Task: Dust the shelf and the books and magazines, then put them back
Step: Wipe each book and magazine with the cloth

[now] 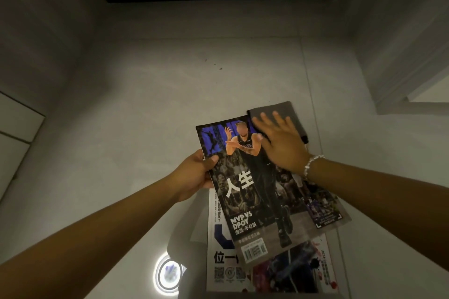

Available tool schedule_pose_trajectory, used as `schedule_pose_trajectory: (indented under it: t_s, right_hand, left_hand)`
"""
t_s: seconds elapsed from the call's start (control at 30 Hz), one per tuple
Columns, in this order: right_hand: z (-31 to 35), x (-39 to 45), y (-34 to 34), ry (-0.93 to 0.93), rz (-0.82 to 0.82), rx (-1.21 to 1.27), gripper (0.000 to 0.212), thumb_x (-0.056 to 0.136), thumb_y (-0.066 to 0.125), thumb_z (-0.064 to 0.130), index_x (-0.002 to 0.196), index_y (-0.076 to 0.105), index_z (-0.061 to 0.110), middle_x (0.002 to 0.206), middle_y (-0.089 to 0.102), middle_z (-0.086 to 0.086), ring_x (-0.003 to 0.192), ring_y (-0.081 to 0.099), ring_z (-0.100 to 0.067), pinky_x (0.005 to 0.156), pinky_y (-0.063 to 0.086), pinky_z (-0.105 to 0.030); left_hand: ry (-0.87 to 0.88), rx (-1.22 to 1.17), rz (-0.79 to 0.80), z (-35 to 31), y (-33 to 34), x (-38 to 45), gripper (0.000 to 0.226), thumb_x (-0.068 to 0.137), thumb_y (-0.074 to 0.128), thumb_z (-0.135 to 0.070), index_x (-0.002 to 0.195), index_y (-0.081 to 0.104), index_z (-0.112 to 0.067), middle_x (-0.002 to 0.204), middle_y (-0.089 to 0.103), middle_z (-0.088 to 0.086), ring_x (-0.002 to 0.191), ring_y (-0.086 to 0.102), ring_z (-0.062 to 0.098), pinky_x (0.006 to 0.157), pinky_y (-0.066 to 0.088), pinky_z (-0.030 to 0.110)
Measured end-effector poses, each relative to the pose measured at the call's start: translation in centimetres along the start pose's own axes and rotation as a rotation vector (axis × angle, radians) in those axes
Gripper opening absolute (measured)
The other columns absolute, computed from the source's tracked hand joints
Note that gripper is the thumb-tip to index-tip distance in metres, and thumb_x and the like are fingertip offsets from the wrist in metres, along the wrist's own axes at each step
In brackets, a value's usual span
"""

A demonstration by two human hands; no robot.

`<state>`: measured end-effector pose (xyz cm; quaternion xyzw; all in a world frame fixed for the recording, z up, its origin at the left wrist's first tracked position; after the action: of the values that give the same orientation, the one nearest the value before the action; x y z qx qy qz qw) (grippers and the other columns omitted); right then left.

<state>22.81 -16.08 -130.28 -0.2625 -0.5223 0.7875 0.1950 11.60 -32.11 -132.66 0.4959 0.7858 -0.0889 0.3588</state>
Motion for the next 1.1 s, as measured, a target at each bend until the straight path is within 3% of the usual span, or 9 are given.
schedule_pose_trajectory:
  t_s: [0.13,0.23,0.4,0.5,0.7,0.83,0.97,1.1]
  right_hand:
    - [7.2,-2.1,2.0,-0.306,0.099,0.196,0.047,0.102,0.028,0.036,0.148,0.017,0.034,0.154,0.008,0.014,0.141,-0.010,-0.004,0.115,-0.014,-0.029]
    - [7.6,-1.9,2.3,-0.385,0.147,0.201,0.047,0.103,0.027,0.036,0.148,0.015,0.037,0.154,0.007,0.017,0.140,-0.009,-0.001,0.114,-0.013,-0.026]
    - [3.2,1.0,0.8,-0.183,0.047,0.063,0.047,0.103,0.025,0.037,0.149,0.016,0.035,0.158,0.010,0.010,0.146,-0.002,-0.012,0.115,-0.008,-0.034]
    - [3.9,1.5,1.0,-0.079,0.059,0.067,0.049,0.102,0.025,0.038,0.150,0.015,0.033,0.159,0.007,0.008,0.146,-0.006,-0.015,0.115,-0.011,-0.035]
    - [9.5,-0.7,2.0,-0.336,0.215,0.296,0.044,0.103,0.029,0.032,0.147,0.025,0.034,0.157,0.012,0.012,0.145,-0.006,-0.008,0.112,-0.014,-0.027]
    - [9.5,-2.3,1.9,-0.435,0.265,0.340,0.042,0.103,0.030,0.031,0.144,0.030,0.035,0.155,0.016,0.014,0.143,-0.005,-0.002,0.116,-0.011,-0.027]
    - [5.0,-3.3,2.0,-0.415,0.225,0.112,0.043,0.102,0.022,0.042,0.144,0.015,0.043,0.152,0.004,0.021,0.140,-0.011,-0.001,0.116,-0.011,-0.031]
    - [0.2,-2.4,1.1,-0.213,0.067,-0.042,0.058,0.085,0.000,0.056,0.142,0.003,0.041,0.157,0.010,0.010,0.144,-0.005,-0.012,0.114,-0.009,-0.033]
  left_hand:
    - [-0.004,-0.049,0.098,-0.2,0.4,-0.3,0.031,0.098,0.045,-0.008,0.127,0.050,-0.014,0.114,0.067,0.012,0.101,0.067,0.026,0.081,0.058,0.040]
    - [-0.018,-0.077,0.184,-0.2,0.5,-0.7,0.037,0.092,0.050,-0.002,0.128,0.049,-0.013,0.120,0.064,0.016,0.108,0.064,0.030,0.087,0.056,0.040]
    - [-0.030,-0.098,0.207,-0.1,0.5,-0.8,0.038,0.093,0.047,0.003,0.128,0.047,-0.012,0.116,0.066,0.014,0.103,0.066,0.027,0.084,0.056,0.040]
    - [-0.031,-0.104,0.208,-0.1,0.5,-0.8,0.038,0.092,0.048,0.003,0.127,0.048,-0.013,0.114,0.067,0.013,0.103,0.066,0.027,0.085,0.056,0.041]
    - [-0.029,-0.096,0.220,-0.1,0.6,-0.8,0.032,0.093,0.047,0.001,0.122,0.050,-0.012,0.112,0.068,0.013,0.102,0.067,0.026,0.084,0.057,0.039]
    - [-0.023,-0.103,0.257,-0.2,0.9,-1.3,0.033,0.090,0.049,0.001,0.120,0.053,-0.012,0.110,0.070,0.011,0.102,0.067,0.024,0.083,0.057,0.038]
    - [-0.060,-0.193,0.283,-0.2,1.0,-1.6,0.042,0.080,0.056,-0.001,0.121,0.053,-0.012,0.110,0.069,0.014,0.098,0.069,0.025,0.085,0.057,0.039]
    - [-0.063,-0.202,0.232,0.1,0.8,-1.3,0.025,0.092,0.049,-0.006,0.115,0.056,-0.013,0.106,0.070,0.013,0.094,0.070,0.024,0.085,0.056,0.041]
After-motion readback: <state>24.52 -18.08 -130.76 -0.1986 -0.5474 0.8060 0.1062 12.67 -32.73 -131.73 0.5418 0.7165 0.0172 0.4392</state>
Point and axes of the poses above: each hand's wrist, its own x-axis towards the middle knuckle, its own y-axis out of the palm, z = x × y, the point moved 7 cm from there along x, towards the middle knuckle
